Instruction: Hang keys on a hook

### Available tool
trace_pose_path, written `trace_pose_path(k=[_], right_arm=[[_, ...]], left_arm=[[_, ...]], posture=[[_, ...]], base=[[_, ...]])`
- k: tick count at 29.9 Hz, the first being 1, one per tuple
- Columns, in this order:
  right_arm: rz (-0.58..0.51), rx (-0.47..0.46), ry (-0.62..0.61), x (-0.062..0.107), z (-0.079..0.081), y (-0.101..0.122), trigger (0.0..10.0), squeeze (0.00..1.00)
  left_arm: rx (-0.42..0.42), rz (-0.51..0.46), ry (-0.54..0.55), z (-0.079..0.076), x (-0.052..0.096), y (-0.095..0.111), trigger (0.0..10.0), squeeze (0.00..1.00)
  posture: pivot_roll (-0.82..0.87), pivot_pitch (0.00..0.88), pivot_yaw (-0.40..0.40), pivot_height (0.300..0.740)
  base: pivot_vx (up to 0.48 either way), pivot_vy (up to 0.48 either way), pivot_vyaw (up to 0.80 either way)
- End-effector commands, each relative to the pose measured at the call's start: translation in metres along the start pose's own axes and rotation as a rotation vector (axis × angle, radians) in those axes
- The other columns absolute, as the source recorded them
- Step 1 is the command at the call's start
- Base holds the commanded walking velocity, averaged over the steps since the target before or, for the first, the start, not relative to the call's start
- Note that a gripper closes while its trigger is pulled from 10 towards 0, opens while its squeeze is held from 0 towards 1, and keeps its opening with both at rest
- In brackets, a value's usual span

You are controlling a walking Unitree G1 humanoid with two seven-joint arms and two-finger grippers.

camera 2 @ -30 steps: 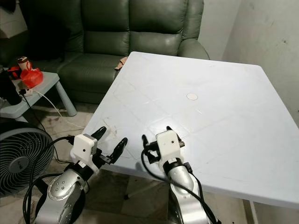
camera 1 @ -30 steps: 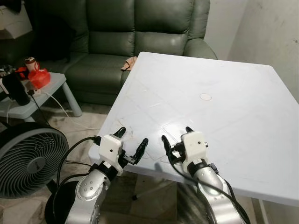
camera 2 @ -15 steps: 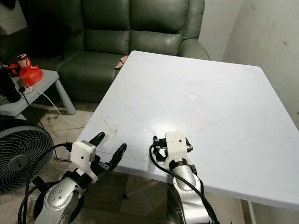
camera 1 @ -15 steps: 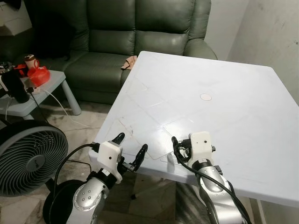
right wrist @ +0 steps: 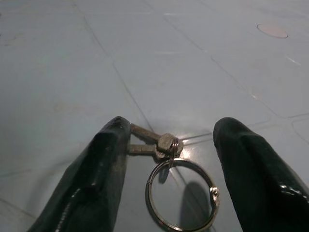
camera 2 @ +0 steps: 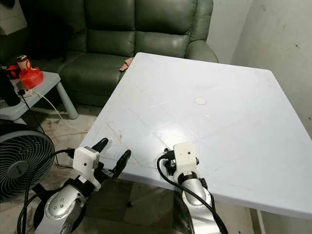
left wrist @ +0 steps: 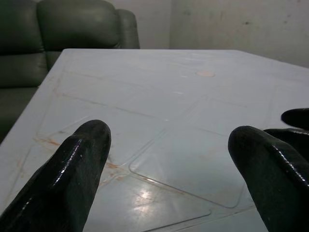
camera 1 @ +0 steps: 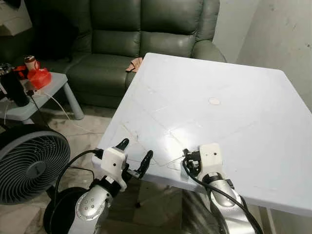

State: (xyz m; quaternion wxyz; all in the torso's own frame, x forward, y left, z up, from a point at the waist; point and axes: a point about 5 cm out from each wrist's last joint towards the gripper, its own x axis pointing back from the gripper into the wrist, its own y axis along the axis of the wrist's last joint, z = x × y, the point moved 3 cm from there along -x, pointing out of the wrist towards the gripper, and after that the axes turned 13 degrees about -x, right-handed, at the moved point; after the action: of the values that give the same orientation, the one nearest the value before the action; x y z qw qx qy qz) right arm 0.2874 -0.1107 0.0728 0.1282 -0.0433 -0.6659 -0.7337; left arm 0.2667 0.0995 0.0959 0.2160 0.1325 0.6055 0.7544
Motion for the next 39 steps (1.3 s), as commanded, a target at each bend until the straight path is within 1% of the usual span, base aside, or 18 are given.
trace_pose_path(k=[1,2,6,8,16,21,22,23,24,25,26,27,28,29,30,31,32,39], right_arm=[[-0.016,0.003,0.004,0.002,0.002,0.006,3.3,0.00],[-0.015,0.000,0.001,0.001,0.003,0.006,10.0,0.00],[-0.017,-0.012,-0.001,-0.002,0.006,0.008,10.0,0.00],[-0.048,-0.007,-0.031,-0.004,0.005,0.013,10.0,0.00],[-0.051,-0.054,-0.071,-0.004,0.003,0.016,9.9,0.00],[-0.050,-0.061,-0.083,-0.002,0.003,0.016,9.5,0.00],[-0.049,-0.059,-0.083,-0.001,0.002,0.016,8.8,0.00],[-0.048,-0.060,-0.082,-0.001,0.002,0.016,8.8,0.00],[-0.047,-0.060,-0.081,-0.001,0.002,0.016,8.3,0.00],[-0.046,-0.059,-0.085,0.000,0.002,0.017,8.9,0.00],[-0.046,-0.058,-0.081,0.001,0.002,0.017,9.1,0.00],[-0.046,-0.059,-0.077,0.002,0.002,0.017,9.1,0.00],[-0.039,-0.057,-0.073,0.002,0.003,0.015,8.5,0.00],[-0.036,-0.056,-0.075,0.003,0.003,0.014,8.5,0.00],[-0.029,-0.058,-0.068,0.004,0.004,0.013,8.9,0.00],[-0.025,-0.059,-0.062,0.005,0.005,0.012,8.9,0.00],[-0.020,-0.059,-0.057,0.006,0.006,0.011,8.6,0.00],[-0.008,-0.062,-0.048,0.008,0.011,0.009,8.2,0.00]], left_arm=[[-0.006,-0.001,0.005,0.000,0.001,0.002,10.0,0.00],[-0.005,-0.003,0.005,-0.001,0.001,0.003,10.0,0.00],[-0.006,-0.005,0.004,-0.002,-0.001,0.004,10.0,0.00],[-0.005,-0.004,0.010,-0.002,-0.003,0.004,10.0,0.00],[0.006,-0.012,0.038,-0.003,-0.008,0.010,10.0,0.00],[0.008,-0.009,0.038,-0.006,-0.005,0.011,10.0,0.00],[0.008,-0.003,0.038,-0.005,-0.003,0.010,10.0,0.00],[0.008,-0.002,0.037,-0.005,-0.003,0.010,10.0,0.00],[0.007,-0.001,0.037,-0.005,-0.003,0.010,10.0,0.00],[0.006,0.001,0.036,-0.005,-0.002,0.010,10.0,0.00],[0.003,0.004,0.035,-0.005,0.000,0.010,10.0,0.00],[0.001,0.006,0.035,-0.005,0.000,0.010,10.0,0.00],[0.002,0.009,0.035,-0.004,0.001,0.009,10.0,0.00],[0.002,0.009,0.036,-0.004,0.002,0.010,10.0,0.00],[0.002,0.012,0.036,-0.004,0.002,0.010,10.0,0.00],[0.001,0.014,0.037,-0.004,0.003,0.010,10.0,0.00],[0.002,0.014,0.037,-0.005,0.003,0.010,10.0,0.00],[0.003,0.024,0.044,-0.006,0.008,0.011,10.0,0.00]], posture=[[0.03,0.005,-0.045,0.740],[0.03,0.014,-0.049,0.740],[0.03,0.026,-0.054,0.740],[0.03,0.030,-0.055,0.740],[0.05,0.046,-0.059,0.740],[0.05,0.066,-0.058,0.740],[0.05,0.070,-0.058,0.740],[0.05,0.073,-0.058,0.740],[0.05,0.073,-0.058,0.740],[0.05,0.080,-0.058,0.740],[0.05,0.087,-0.060,0.740],[0.05,0.087,-0.060,0.740],[0.05,0.087,-0.060,0.740],[0.05,0.090,-0.059,0.740],[0.05,0.095,-0.061,0.740],[0.05,0.095,-0.061,0.740],[0.05,0.096,-0.061,0.740],[0.06,0.118,-0.066,0.740]], base=[[0.000,0.000,0.00],[0.000,0.000,0.00],[0.000,0.000,0.00],[0.000,0.000,0.00],[0.000,0.000,0.00],[0.000,0.000,0.00],[0.000,0.000,0.00],[0.000,0.000,0.00],[0.000,0.000,0.00],[0.000,0.000,0.00],[0.000,0.000,0.00],[0.000,0.000,0.00],[0.000,0.000,0.00],[0.000,0.000,0.00],[0.000,0.000,0.00],[0.000,0.000,0.00],[0.000,0.000,0.00],[0.000,0.000,0.00]])
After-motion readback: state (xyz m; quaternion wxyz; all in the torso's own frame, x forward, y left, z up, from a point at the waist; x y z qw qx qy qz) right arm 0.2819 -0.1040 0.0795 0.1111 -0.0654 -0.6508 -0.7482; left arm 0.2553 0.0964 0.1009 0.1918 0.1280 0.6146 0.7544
